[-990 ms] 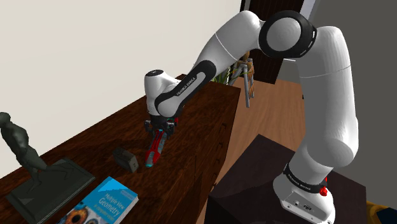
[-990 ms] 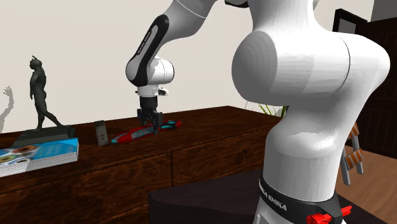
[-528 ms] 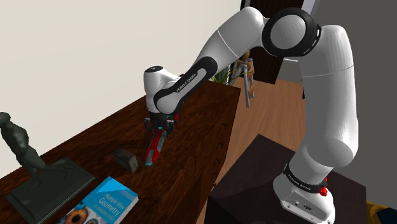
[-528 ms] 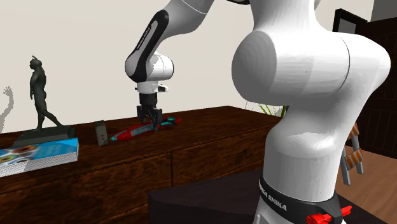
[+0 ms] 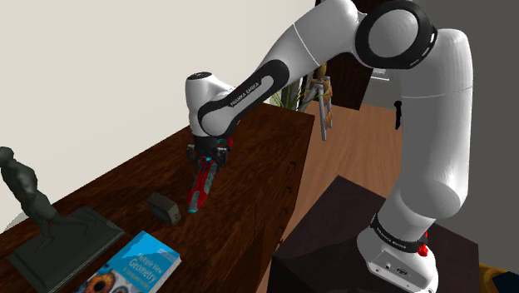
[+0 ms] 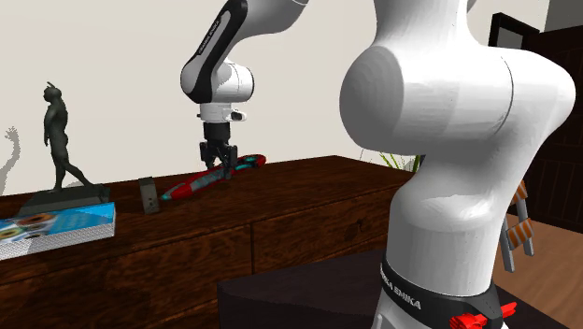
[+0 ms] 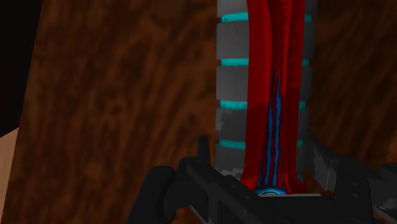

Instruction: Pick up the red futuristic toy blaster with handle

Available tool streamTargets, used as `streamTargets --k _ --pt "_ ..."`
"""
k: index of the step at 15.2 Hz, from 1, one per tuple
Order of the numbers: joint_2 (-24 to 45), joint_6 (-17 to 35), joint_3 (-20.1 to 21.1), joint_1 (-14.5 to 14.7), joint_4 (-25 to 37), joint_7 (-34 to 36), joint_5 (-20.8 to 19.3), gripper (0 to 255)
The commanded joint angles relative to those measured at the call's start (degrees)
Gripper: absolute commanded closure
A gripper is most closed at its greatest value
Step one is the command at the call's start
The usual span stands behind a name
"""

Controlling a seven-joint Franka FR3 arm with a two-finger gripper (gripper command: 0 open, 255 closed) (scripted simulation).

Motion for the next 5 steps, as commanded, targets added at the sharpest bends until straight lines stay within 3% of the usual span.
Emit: streamTargets --k 1,5 --pt "-1.06 -1.10 0.30 -0.31 0.15 -0.44 0.56 255" --pt "-2.07 -2.39 0.61 -0.53 0.50 -0.80 1.14 255"
